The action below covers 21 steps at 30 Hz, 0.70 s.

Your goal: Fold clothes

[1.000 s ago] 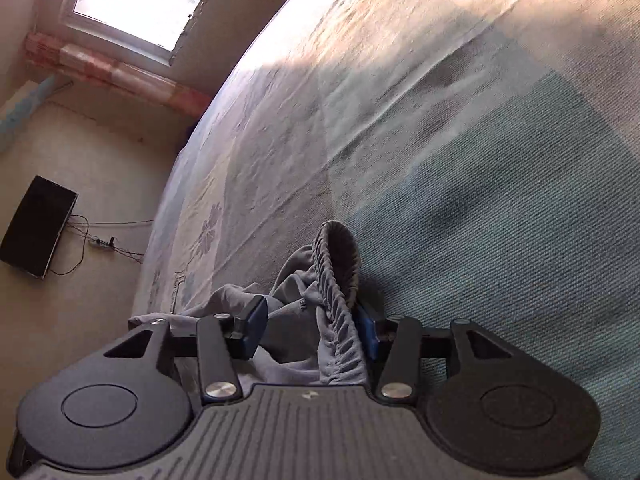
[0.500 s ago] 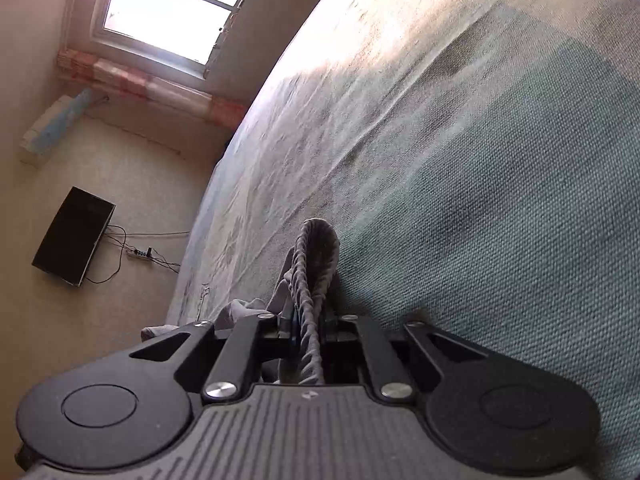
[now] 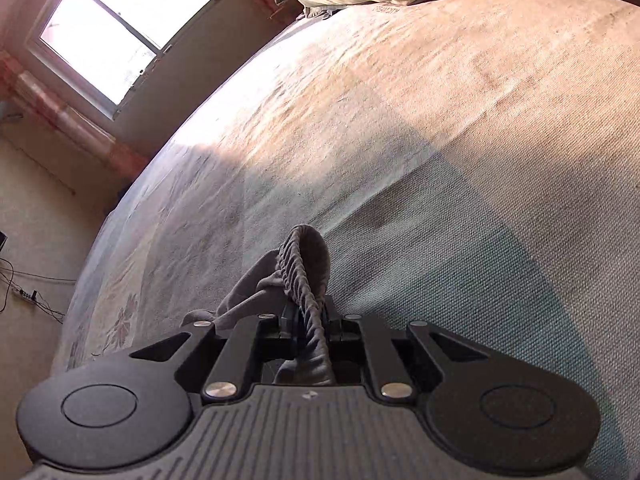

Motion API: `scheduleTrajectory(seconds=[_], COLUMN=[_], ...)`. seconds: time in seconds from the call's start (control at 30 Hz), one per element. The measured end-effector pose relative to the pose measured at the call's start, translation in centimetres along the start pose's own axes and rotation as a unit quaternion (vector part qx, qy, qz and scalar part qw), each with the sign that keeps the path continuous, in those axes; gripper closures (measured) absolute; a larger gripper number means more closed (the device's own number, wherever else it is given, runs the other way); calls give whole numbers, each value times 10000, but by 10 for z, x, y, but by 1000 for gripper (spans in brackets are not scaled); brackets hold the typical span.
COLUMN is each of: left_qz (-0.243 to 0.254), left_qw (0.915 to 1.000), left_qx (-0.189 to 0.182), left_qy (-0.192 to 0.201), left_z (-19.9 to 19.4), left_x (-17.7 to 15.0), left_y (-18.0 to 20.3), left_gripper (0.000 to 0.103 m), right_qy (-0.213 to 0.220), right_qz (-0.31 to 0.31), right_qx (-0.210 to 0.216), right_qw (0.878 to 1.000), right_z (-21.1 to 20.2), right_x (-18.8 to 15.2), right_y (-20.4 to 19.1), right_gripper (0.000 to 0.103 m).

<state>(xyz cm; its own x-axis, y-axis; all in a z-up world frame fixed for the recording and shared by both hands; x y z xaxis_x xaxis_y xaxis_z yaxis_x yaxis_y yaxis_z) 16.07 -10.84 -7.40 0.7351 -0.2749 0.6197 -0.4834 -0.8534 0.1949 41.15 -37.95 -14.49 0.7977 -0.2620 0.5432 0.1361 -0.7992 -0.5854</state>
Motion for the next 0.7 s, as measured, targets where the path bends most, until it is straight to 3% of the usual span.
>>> scheduleTrajectory(seconds=[0.17, 0.33, 0.5, 0.7], left_qz=[80, 101, 153, 164], left_qw=[9999, 9998, 9996, 9995], left_qx=[-23, -100, -154, -199], left_qy=[73, 153, 160, 181], left_z=[-6, -11, -13, -19], left_x=[3, 4, 1, -3], left_y=[6, 12, 20, 24], left_gripper=[1, 1, 1, 1], right_qy=[250, 75, 57, 290], right_qz=[-32, 587, 522, 146], right_qx=[215, 755, 404, 277], right_qw=[9995, 9954, 9978, 9991], right_z=[-37, -80, -104, -106], right_x=[-12, -47, -75, -67], right_y=[-12, -10, -12, -21], right_gripper=[85, 80, 76, 51])
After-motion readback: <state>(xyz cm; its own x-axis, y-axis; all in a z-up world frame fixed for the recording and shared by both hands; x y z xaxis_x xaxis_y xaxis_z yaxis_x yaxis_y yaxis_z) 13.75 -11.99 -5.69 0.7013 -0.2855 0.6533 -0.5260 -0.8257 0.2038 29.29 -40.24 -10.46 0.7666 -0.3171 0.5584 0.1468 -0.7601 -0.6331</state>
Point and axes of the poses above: each gripper's, at about its wrist camera, not at the fingertips, and z roughly the way its jaws point, y to its right, x to its top, the point moved 7 cm from there along z, roughly the way its jaws point, and after that the axes turned 5 degrees about -z, right-handed, at the moved point
